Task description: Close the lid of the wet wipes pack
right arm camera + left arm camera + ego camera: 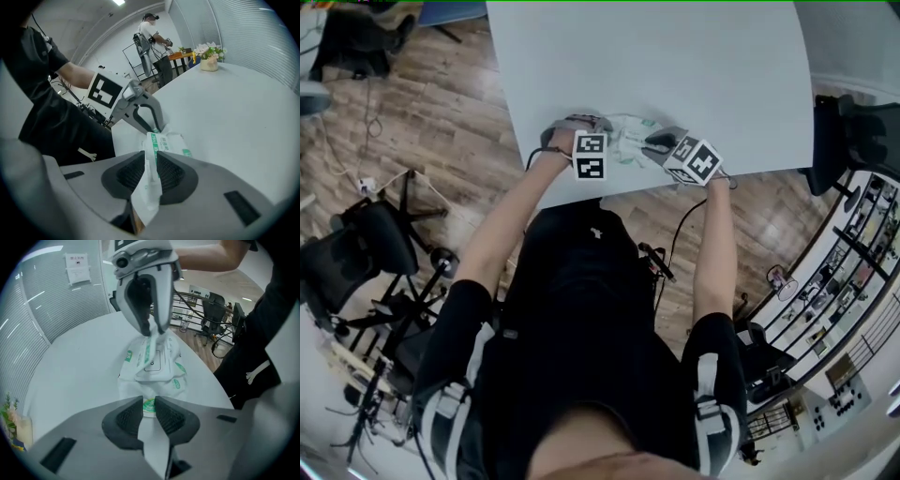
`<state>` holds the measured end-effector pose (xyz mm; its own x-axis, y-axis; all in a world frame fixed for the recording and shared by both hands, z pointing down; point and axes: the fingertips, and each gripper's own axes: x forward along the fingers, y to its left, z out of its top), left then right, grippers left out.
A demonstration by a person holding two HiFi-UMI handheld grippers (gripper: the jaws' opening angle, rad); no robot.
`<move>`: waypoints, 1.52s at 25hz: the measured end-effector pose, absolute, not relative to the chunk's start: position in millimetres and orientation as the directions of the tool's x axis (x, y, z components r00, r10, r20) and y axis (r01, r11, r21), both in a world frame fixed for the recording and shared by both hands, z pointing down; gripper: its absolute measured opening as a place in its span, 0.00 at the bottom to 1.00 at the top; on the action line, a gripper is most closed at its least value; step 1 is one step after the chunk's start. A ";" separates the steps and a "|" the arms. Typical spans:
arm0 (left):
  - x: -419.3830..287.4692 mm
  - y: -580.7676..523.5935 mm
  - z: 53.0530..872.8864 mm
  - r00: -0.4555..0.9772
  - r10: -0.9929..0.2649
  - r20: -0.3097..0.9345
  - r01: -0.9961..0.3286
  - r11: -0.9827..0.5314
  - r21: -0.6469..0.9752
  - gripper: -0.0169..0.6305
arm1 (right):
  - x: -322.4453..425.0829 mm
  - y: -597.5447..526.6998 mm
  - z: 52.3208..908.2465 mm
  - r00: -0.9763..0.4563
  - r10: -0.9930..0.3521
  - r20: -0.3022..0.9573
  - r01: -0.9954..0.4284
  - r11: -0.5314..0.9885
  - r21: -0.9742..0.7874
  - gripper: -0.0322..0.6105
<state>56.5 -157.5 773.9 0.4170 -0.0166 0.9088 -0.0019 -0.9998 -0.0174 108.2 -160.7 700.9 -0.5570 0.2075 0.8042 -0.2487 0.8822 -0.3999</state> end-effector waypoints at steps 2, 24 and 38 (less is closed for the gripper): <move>57.2 -157.7 774.2 0.413 -0.022 0.910 -0.011 -1.000 -0.019 0.15 | 105.2 -143.9 707.7 -0.546 0.200 0.814 -0.259 0.883 -0.391 0.20; 59.2 -160.9 773.9 0.402 -0.036 0.915 -0.044 -0.999 -0.020 0.15 | 106.0 -133.7 759.1 -0.315 -0.028 0.949 -0.399 0.911 -0.106 0.11; 38.6 -159.3 733.7 0.468 -0.220 0.856 -0.290 -0.953 -0.086 0.15 | 125.1 -130.5 683.6 -0.461 -0.313 0.831 -0.654 0.752 -0.079 0.18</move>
<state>38.6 -159.3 733.7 0.4682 -0.2197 0.8559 -0.2900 -0.9532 -0.0860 125.1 -130.5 683.6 -0.4605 -0.3130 0.8306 -0.6540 0.7524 -0.0791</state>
